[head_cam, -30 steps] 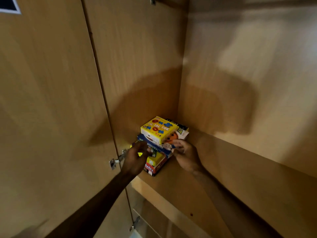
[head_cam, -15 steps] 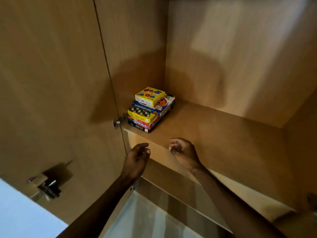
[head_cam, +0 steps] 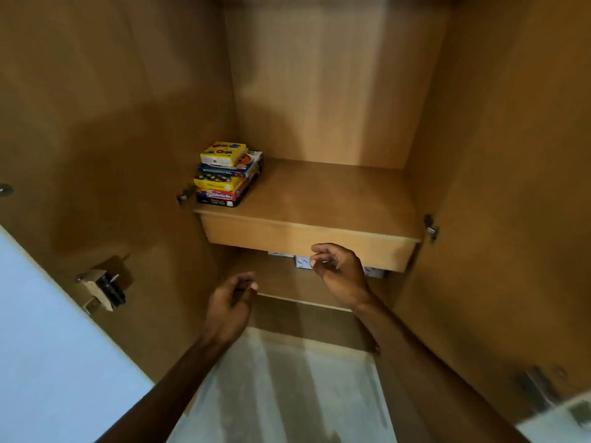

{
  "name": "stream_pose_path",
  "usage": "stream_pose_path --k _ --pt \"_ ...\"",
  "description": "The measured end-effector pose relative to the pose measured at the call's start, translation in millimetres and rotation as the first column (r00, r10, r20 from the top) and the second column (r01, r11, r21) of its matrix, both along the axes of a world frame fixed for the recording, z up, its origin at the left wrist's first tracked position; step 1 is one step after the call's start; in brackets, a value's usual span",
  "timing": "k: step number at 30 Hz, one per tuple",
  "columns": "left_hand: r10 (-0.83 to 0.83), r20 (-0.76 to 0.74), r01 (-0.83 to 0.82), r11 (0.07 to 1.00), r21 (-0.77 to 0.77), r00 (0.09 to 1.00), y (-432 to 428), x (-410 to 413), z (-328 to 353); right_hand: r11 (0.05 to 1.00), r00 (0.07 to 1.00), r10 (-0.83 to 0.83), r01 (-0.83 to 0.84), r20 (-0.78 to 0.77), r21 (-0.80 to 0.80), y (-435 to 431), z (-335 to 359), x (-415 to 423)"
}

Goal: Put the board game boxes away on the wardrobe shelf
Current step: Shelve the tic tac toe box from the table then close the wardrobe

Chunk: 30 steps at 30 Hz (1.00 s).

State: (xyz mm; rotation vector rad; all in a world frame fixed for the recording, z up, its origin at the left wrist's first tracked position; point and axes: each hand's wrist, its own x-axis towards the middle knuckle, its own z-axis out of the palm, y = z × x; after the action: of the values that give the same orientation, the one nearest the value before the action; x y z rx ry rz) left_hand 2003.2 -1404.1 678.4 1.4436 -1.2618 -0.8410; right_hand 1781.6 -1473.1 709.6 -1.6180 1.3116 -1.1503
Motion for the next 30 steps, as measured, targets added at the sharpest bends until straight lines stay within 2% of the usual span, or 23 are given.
stream_pose_path --k 4,7,9,15,19,23,25,28,30 --pt "-0.132 0.046 0.133 0.991 -0.012 0.990 39.9 -62.8 10.3 0.995 0.995 -0.095 0.095 -0.005 -0.020 63.4 9.5 -60.9" --pt "-0.142 0.068 0.143 0.989 -0.024 0.988 48.5 -92.4 14.2 0.995 0.995 -0.096 0.096 -0.031 -0.001 93.3 14.9 -82.0" --pt "-0.203 0.110 0.208 0.977 -0.037 0.973 63.3 -138.0 20.5 0.989 0.988 -0.150 0.150 -0.033 0.015 130.8 17.0 -121.5" --pt "-0.326 0.062 0.329 0.943 -0.047 0.943 103.4 -273.4 29.9 0.964 0.950 -0.262 0.264 -0.170 -0.007 216.3 20.8 -248.7" --pt "-0.406 0.034 0.407 0.911 -0.071 0.913 128.1 -352.7 48.0 0.930 0.920 -0.368 0.366 -0.137 -0.042 246.3 32.8 -321.3" --pt "-0.459 0.022 0.458 0.878 -0.138 0.888 137.9 -410.5 75.2 0.859 0.857 -0.512 0.508 -0.061 -0.070 235.1 48.5 -373.1" --pt "-0.472 0.043 0.472 0.865 -0.172 0.881 139.5 -426.8 86.9 0.885 0.882 -0.467 0.465 -0.066 -0.035 222.1 59.8 -383.2" --pt "-0.498 0.053 0.500 0.852 -0.155 0.865 140.8 -439.0 94.7 0.971 0.970 -0.239 0.240 -0.052 0.018 208.6 71.7 -382.1" --pt "-0.519 0.059 0.523 0.845 -0.114 0.853 142.0 -440.4 93.4 0.983 0.983 -0.181 0.182 -0.028 0.023 205.4 70.9 -381.3"
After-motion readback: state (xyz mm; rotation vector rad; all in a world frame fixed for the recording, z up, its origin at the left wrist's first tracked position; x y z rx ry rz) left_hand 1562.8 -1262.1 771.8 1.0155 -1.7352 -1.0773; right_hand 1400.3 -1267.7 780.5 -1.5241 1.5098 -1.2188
